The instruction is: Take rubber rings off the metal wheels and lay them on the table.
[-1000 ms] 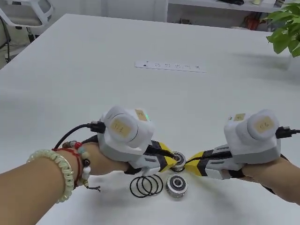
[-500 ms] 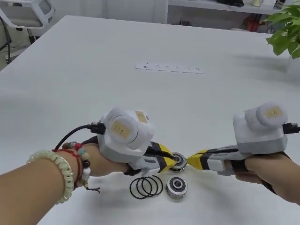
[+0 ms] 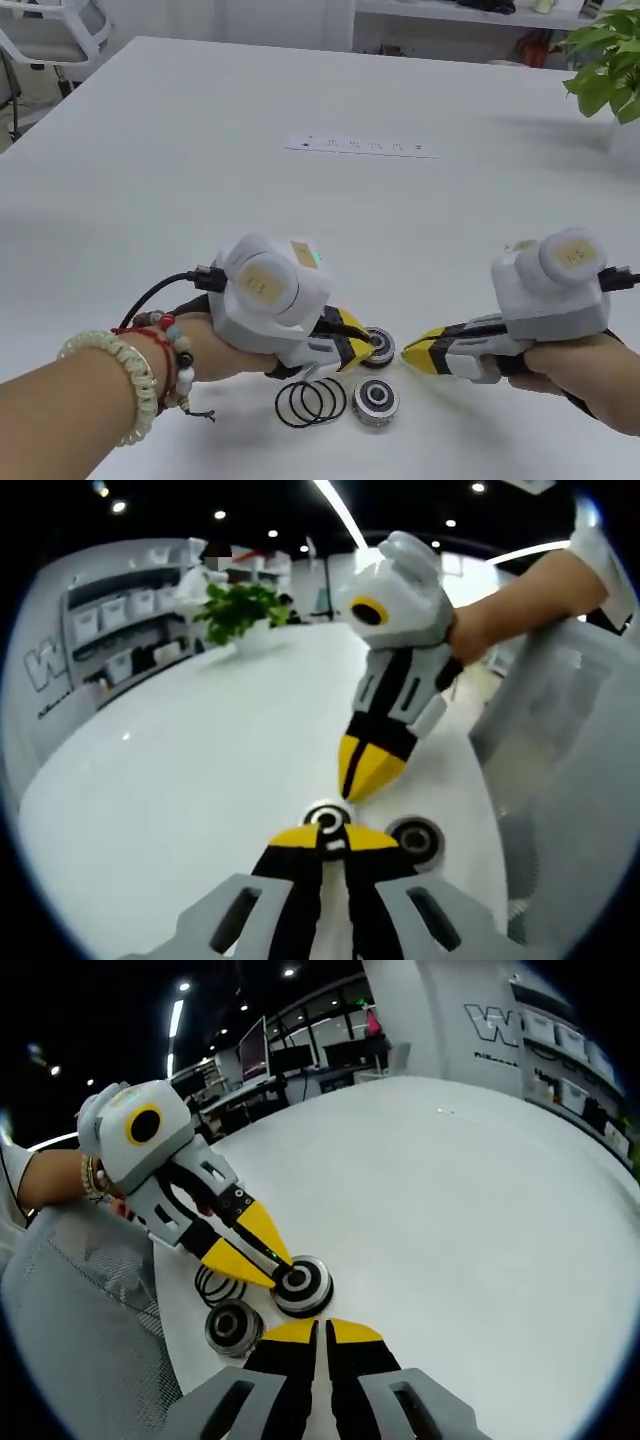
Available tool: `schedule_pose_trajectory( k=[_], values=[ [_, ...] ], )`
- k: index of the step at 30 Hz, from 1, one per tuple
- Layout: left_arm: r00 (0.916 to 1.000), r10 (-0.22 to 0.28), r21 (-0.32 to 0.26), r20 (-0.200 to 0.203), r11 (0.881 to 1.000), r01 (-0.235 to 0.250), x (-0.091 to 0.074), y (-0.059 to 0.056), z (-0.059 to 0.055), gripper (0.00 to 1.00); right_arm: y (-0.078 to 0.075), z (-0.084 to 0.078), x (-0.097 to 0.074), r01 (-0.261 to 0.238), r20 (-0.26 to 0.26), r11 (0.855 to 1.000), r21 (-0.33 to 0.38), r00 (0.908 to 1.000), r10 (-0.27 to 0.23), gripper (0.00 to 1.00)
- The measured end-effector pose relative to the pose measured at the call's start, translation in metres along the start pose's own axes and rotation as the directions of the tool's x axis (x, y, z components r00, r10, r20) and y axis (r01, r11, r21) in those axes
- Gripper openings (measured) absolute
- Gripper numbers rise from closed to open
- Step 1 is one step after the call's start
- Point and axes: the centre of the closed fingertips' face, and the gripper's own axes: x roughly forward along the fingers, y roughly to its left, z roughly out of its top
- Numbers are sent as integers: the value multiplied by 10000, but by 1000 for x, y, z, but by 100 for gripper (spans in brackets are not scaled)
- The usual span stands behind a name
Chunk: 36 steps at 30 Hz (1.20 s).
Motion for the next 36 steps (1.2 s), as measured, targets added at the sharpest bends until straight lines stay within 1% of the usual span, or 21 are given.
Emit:
schedule_pose_trajectory(
  k=[2, 4, 5, 6, 8, 13, 15, 16, 19, 20, 22, 24, 27, 30, 36],
  values=[
    [9998, -54, 143, -184, 9999, 57, 0, -1, 1, 10, 2, 1, 1, -76, -20, 9999, -131, 10000, 76, 1],
    [9997, 163, 531, -180, 9985, -153, 1, 1, 1, 9, 1, 2, 1, -102, -34, 9998, -148, 9999, 101, 0],
    [9995, 262, 568, -159, 9981, -252, 2, 3, 1, 9, 1, 1, 1, -74, -84, 9999, -142, 9999, 73, 0],
    [9996, 243, 548, -125, 9982, -236, 2, 3, 1, 9, -1, -1, 1, -2, -160, 9999, -117, 9999, 0, 0],
    [9993, 386, 513, -33, 9979, -383, 4, 4, 2, 10, -2, -2, 1, 22, -234, 9999, -98, 9997, -24, 0],
    [9979, 650, 360, 51, 9972, -651, 5, 9, 4, 14, -1, 2, 1, 11, -40, 10000, -75, 10000, -11, 0],
    [9986, 521, -248, 132, 9984, -518, 7, 7, 3, 13, 0, 3, 1, 2, -6, 9999, -100, 10000, -2, 0],
    [9979, 617, -410, 219, 9973, -608, 7, 9, 3, 13, 0, 3, 1, -13, 17, 9999, -101, 10000, 13, 0],
    [9977, 614, -344, 283, 9976, -604, 7, 9, 3, 13, 1, 4, 3, -62, 34, 9999, -112, 10000, 62, 0],
    [9975, 660, -530, 237, 9965, -647, 8, 9, 3, 13, 1, 4, 3, -63, 26, 9999, -131, 10000, 63, 0],
    [9981, 618, -320, 74, 9976, -615, 7, 7, 3, 13, 2, 3, 3, -100, 10, 9997, -224, 9999, 100, 2],
    [9986, 531, -161, -11, 9985, -531, 6, 6, 3, 13, 4, 2, 5, -141, -8, 9992, -371, 9999, 141, 5],
    [9993, 374, -154, -33, 9992, -374, 5, 4, 2, 13, 9, 1, 7, -305, -41, 9976, -624, 9995, 303, 11],
    [9998, 200, -266, -19, 9994, -201, 4, 3, 1, 13, 12, 3, 11, -228, -18, 9948, -989, 9997, 227, 17],
    [9999, 124, -397, -19, 9991, -125, 4, 2, 1, 13, 13, 2, 10, -332, -42, 9930, -1133, 9994, 330, 16]
  ],
)
